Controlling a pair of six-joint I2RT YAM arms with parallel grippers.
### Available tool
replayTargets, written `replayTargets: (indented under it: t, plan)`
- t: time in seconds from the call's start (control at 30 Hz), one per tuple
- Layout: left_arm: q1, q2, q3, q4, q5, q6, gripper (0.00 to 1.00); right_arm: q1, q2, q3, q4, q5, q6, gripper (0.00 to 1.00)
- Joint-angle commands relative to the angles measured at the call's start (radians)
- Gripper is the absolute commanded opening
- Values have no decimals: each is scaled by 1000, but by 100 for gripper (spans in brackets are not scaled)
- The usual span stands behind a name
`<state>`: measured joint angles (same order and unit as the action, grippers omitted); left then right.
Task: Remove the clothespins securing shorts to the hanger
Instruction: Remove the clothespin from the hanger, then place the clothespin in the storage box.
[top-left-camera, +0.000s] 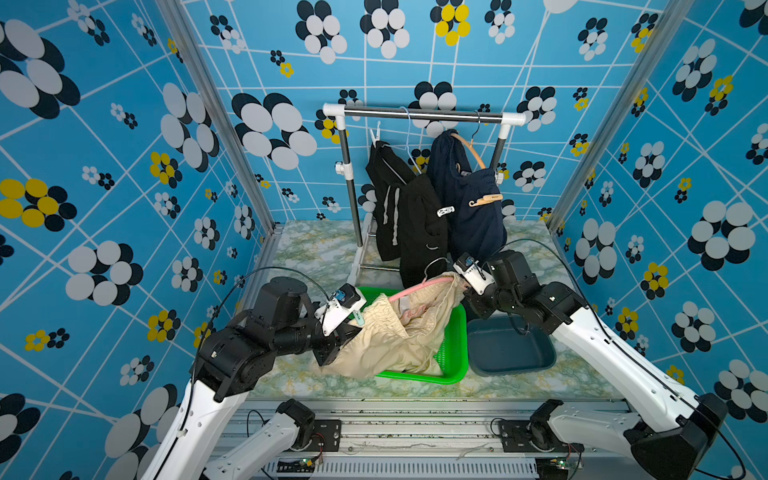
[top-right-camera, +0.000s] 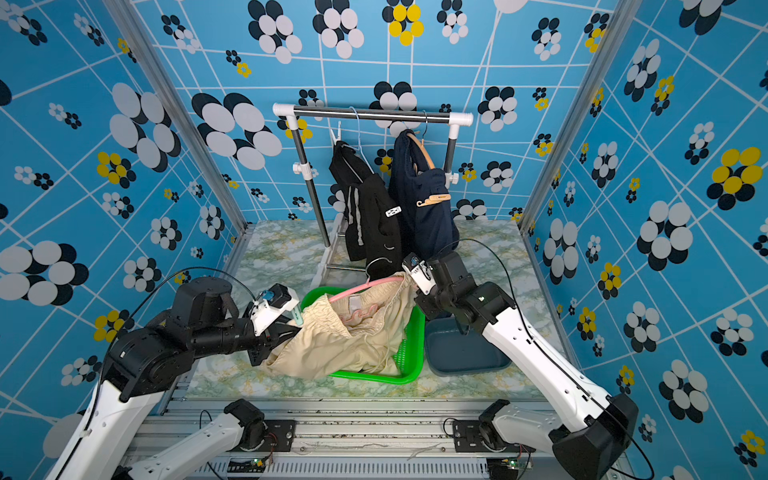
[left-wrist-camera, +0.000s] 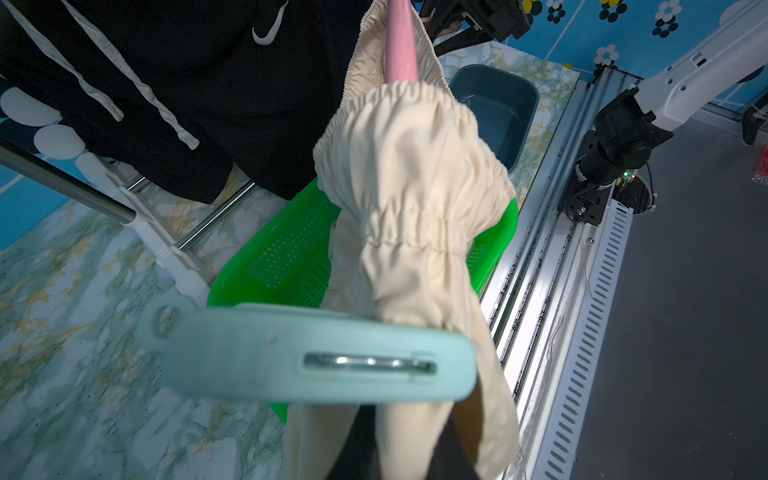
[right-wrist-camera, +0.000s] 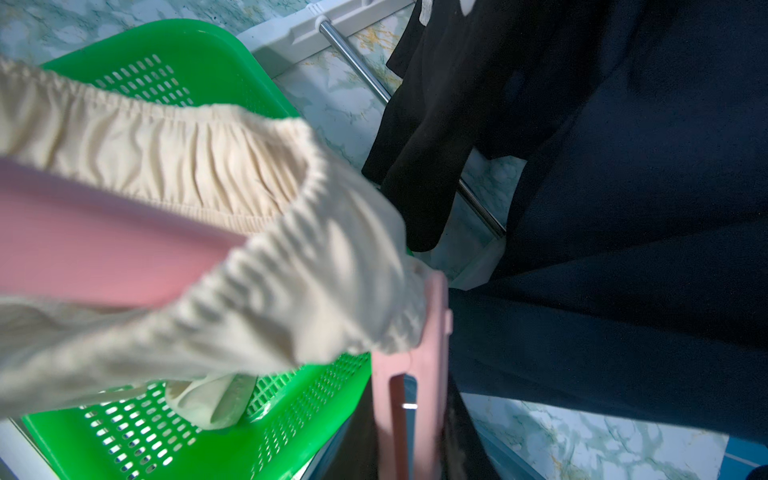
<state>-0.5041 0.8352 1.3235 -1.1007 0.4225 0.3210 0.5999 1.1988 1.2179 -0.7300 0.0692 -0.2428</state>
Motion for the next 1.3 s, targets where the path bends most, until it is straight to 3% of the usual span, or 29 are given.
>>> replayTargets:
  t: [0.0,0.3,0.67,0.9,1.1,1.27]
  plan:
    - [6,-7,30,74,39,-20,0,-2,-31,-18,23,-16,20,0]
    - [6,-44,-10,155,-21,-41,0,-2,-83,-58,14,38,76,0]
    - [5,-50,-1,111,-30,-34,0,-4,-129,-79,-38,122,148,0]
    - [5,-81,-5,77,8,-8,0,-11,-190,-173,-118,318,476,0]
    - [5,-57,15,-20,6,0,0,-16,-252,-342,-133,290,778,0]
    - [4,-57,-4,-35,-1,2,0,-48,-276,-475,-112,281,907,0]
